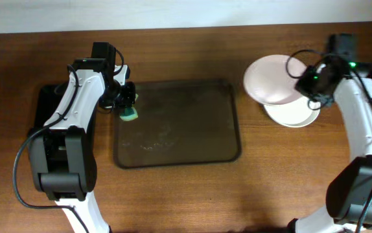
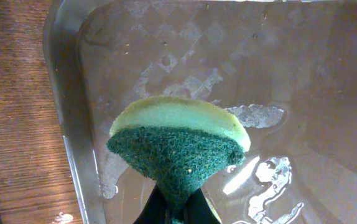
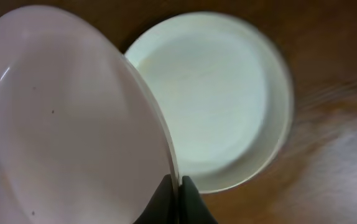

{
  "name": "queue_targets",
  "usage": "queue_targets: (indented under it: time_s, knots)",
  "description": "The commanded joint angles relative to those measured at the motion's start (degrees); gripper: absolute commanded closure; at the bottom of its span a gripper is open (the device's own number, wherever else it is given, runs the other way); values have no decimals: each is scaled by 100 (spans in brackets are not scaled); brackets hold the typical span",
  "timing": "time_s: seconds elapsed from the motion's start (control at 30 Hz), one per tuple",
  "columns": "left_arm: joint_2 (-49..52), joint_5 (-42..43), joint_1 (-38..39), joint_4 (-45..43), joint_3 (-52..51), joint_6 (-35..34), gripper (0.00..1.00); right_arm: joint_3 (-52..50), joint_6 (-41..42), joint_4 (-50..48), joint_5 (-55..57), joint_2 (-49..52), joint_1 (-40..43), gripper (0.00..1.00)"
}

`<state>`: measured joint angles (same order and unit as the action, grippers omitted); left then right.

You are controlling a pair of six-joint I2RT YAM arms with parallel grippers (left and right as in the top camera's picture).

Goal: Clean dirty plates on tray and stack at the side
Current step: 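Lift the pinkish plate with the right gripper and stack it on the pile, then return the sponge to the black tray with the left gripper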

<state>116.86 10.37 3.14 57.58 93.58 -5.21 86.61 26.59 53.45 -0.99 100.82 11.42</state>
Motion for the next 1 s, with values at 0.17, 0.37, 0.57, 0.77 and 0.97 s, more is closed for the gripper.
queue_targets:
  time_s: [0.17,0.37,0.57,0.77,0.97]
  knots:
    - [52,81,13,-48,-55,94,99,-1191,-68,-1257,232,461,914,96]
    - [46,83,11,48,28,94,100,-1180,-498,-1320,-767,933,911,47]
    - [-787,-1429,-31,1805,1182,-243,100,-804,-776,-413,-990,-820,-271,24]
    - [-813,-2371,-1237,216,-175,-68,99,-804,-776,-575,-413,-839,-1998,20]
    - [-813,-2527,-1486,-1847,-1832,313,93,-804,-776,-177,-433,-839,-2046,19]
